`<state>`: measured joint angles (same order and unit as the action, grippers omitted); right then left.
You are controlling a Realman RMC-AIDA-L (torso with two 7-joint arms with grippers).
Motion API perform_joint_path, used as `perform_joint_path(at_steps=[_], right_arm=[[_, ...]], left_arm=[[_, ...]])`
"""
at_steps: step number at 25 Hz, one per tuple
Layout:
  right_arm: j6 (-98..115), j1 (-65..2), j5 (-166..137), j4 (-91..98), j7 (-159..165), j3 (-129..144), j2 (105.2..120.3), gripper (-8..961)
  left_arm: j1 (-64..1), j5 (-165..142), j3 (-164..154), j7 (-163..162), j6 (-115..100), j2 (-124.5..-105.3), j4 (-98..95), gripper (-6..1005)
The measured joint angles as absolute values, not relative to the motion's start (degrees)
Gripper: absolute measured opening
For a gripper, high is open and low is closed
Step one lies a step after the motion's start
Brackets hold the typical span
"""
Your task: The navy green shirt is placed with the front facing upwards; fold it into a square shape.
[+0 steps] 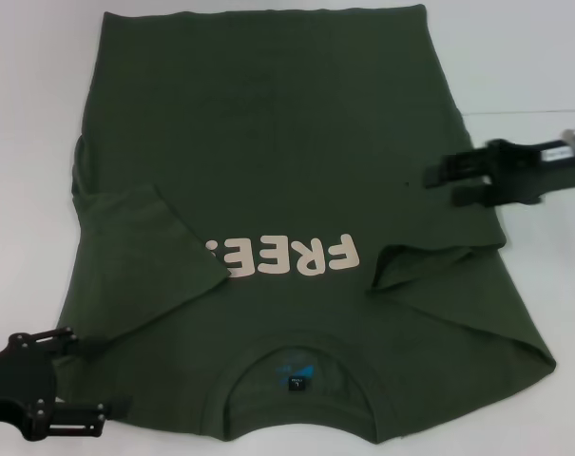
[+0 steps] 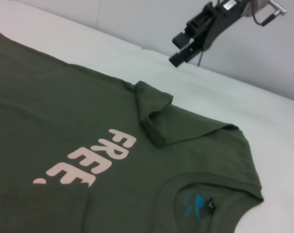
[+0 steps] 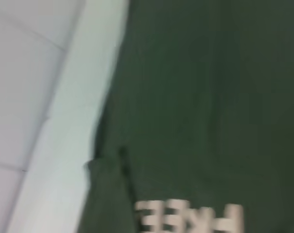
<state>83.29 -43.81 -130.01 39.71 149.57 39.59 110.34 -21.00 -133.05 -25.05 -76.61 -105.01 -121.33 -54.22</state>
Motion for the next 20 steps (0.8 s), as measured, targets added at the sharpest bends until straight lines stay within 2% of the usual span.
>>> perform_joint_path(at_steps=[4,7,11,20], right_arm=[[83.0,-41.6,-133.5,39.5,153.8,39.9,107.48,608],[81.1,-40.7,-137.0,39.6,155.7,39.8,106.79,707],[77.8,-41.4,-142.0,38.9,157.5,40.1,107.24,776],[70.6,-44.8,-148.1,36.4,158.5,41.2,109.15,776]], left_arm=[[-21.0,-133.0,-25.0,-77.5,-105.2,-121.36,-54.0,908],[-21.0,-133.0,-25.0,-77.6,-105.2,-121.42,-54.0,908],[-21.1,-133.0,-25.1,-77.6,-105.2,-121.49,-53.9,907],[-21.4,-133.0,-25.2,-77.8,-105.3,-121.55,-53.8,908]])
